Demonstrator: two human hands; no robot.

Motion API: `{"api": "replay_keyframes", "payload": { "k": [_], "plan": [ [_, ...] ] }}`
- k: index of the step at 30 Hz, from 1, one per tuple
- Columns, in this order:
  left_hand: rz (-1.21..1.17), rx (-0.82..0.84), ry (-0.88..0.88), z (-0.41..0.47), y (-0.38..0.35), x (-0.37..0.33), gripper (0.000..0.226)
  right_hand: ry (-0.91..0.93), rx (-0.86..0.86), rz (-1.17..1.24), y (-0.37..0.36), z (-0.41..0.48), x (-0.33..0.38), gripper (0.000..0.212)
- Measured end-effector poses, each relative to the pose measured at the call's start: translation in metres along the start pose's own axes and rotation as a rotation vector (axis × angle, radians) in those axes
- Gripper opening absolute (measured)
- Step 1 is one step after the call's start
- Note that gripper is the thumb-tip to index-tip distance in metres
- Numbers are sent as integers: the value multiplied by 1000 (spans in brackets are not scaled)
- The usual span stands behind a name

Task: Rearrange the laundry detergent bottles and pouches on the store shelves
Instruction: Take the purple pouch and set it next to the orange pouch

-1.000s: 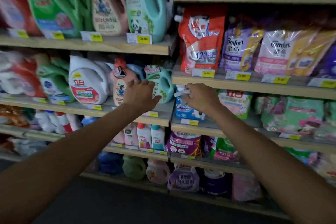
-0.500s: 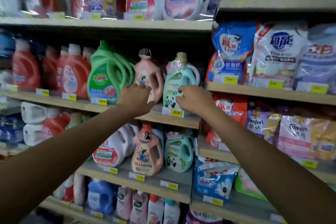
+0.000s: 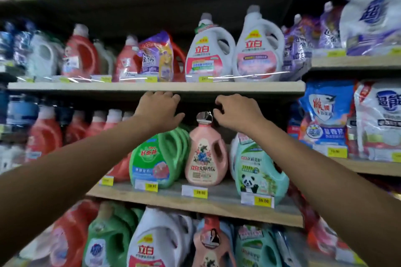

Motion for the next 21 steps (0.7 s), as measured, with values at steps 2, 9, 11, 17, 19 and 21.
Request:
{"api": "replay_keyframes", "payload": {
  "k": [2,9,11,17,19,21],
  "plan": [
    [23,-30,1,12,-4,24,55,26,-23,-36,-2,23,13,36],
    [14,-234,51,39,-18,103,50,91,-162,-103,-5,92,44,43],
    [35,-256,64,49,-30,118,52,91,-189,-96,-10,110,47,41],
    [2,-296,61,94,-55,144,53,43,-220,-37,-39,164,55,34],
    [24,-308,44,106,-64,151,55,32,-229,-23,-50,183,59,32],
    [58,-330,34,114,-75,159,55,30,-237,-2,-62,201,64,25]
  ]
}}
Point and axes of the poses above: each hand's wrist, its own z-axis towards the middle knuckle, its own y-axis out of the back of the hand, x = y × z, the point moved 9 cm from there along z, towards the middle knuckle
